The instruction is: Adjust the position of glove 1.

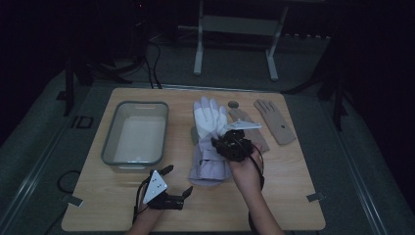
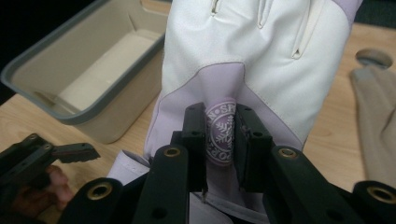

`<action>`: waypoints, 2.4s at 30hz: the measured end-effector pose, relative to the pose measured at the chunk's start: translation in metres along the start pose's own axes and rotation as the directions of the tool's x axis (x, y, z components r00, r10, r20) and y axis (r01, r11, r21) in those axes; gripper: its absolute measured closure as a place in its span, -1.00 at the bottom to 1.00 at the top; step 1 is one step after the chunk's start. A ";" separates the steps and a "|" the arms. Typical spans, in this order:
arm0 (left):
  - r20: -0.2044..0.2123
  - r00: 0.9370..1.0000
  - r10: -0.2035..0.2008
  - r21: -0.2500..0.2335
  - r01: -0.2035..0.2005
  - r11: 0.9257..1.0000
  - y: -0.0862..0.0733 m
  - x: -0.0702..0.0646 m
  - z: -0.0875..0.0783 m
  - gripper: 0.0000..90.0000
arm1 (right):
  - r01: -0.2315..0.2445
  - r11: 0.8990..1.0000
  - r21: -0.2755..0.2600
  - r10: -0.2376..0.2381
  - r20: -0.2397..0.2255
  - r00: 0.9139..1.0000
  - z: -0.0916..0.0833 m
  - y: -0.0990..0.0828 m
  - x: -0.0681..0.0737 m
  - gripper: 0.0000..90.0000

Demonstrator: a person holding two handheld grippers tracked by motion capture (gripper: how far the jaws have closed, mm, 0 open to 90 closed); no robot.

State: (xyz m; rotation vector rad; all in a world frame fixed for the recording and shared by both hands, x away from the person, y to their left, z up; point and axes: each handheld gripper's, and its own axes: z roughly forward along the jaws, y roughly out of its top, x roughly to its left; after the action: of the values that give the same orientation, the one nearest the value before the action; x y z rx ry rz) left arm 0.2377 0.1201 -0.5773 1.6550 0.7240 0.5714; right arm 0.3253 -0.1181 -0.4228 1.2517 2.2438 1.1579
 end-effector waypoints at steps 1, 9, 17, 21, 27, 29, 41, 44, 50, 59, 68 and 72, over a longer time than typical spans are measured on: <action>0.000 1.000 0.002 0.001 -0.002 1.000 0.000 0.000 0.000 -0.95 | -0.003 1.000 0.006 0.003 0.002 1.000 0.005 -0.001 0.001 0.69; 0.002 1.000 0.004 0.003 -0.004 1.000 0.000 0.000 0.000 -0.95 | -0.056 0.997 0.051 0.055 0.007 0.998 0.032 -0.009 0.005 0.69; 0.005 1.000 0.004 0.004 -0.004 1.000 0.000 0.000 0.000 -0.95 | -0.094 0.990 0.110 0.087 0.061 0.994 0.067 -0.019 -0.001 0.69; 0.005 1.000 0.002 0.002 -0.002 1.000 0.000 0.000 0.000 -0.95 | -0.111 0.985 0.132 0.102 0.075 0.992 0.080 -0.021 -0.005 0.67; 0.007 1.000 -0.002 0.000 0.002 1.000 0.000 0.000 0.000 -0.95 | -0.148 0.978 0.148 0.137 0.086 0.987 0.096 -0.031 -0.013 0.62; 0.007 1.000 0.002 0.002 -0.002 1.000 0.000 0.000 0.000 -0.95 | -0.148 0.978 0.149 0.137 0.084 0.987 0.099 -0.033 -0.014 0.61; 0.006 1.000 -0.002 0.006 0.002 1.000 0.000 0.000 0.000 -0.95 | -0.151 0.976 0.154 0.138 0.091 0.986 0.094 -0.039 -0.033 0.55; 0.005 1.000 -0.002 0.007 0.002 1.000 0.000 0.000 0.000 -0.95 | -0.149 0.977 0.152 0.137 0.086 0.987 0.094 -0.038 -0.032 0.44; 0.005 1.000 -0.005 0.005 0.005 1.000 0.000 0.001 0.000 -0.95 | -0.112 0.983 0.146 0.108 0.038 0.993 0.082 -0.030 -0.032 0.18; 0.000 1.000 -0.026 0.028 0.026 0.999 0.001 0.001 0.001 -0.95 | -0.077 0.996 0.038 0.079 -0.064 0.995 0.050 -0.017 -0.049 -0.51; 0.009 0.998 -0.066 0.096 0.065 0.993 0.003 0.004 0.005 -0.95 | -0.014 0.999 -0.036 0.011 -0.101 0.995 0.036 -0.027 -0.069 -0.62; 0.015 0.994 -0.105 0.127 0.102 0.987 0.004 0.007 0.008 -0.95 | 0.028 1.000 -0.010 -0.029 -0.115 0.993 0.039 -0.032 -0.073 -0.62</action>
State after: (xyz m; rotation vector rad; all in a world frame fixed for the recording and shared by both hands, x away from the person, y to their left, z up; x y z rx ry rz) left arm 0.2485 0.1196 -0.5751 1.7256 0.8396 0.4409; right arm 0.3721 -0.1676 -0.4792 1.1732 2.3291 1.2572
